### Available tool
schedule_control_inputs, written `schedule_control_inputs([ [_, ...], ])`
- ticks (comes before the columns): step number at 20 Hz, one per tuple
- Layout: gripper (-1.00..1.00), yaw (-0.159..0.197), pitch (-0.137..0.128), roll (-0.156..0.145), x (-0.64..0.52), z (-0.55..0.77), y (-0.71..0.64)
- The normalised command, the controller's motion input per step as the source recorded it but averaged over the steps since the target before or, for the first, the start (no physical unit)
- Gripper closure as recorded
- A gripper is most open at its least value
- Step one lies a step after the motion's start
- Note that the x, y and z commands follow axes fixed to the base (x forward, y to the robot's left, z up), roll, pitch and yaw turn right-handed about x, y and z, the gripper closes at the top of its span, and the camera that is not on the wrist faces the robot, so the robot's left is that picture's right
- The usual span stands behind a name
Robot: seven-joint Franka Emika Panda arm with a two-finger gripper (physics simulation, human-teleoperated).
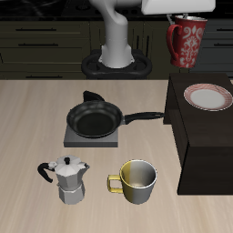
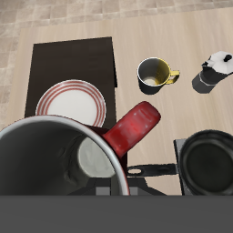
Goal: Place the red mug on the plate
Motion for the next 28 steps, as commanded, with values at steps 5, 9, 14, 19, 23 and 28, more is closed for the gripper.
schedule_control_inputs([
  [5, 1.0, 0.075, -0.053, 0.083, -0.16, 0.14, 0.5],
  [9, 1.0, 0.002, -0.017, -0.022, 0.12, 0.17, 0.11],
  [14, 1.0, 0.001, -0.005, -0.023, 0.18, 0.08, 0.15],
  [19, 1.0, 0.003, 0.006, 0.012, 0.12, -0.02, 0.2],
  [23, 1.0, 0.006, 0.032, 0.033, 0.07, -0.17, 0.39],
  [28, 1.0, 0.036, -0.007, 0.028, 0.05, -0.01, 0.22],
])
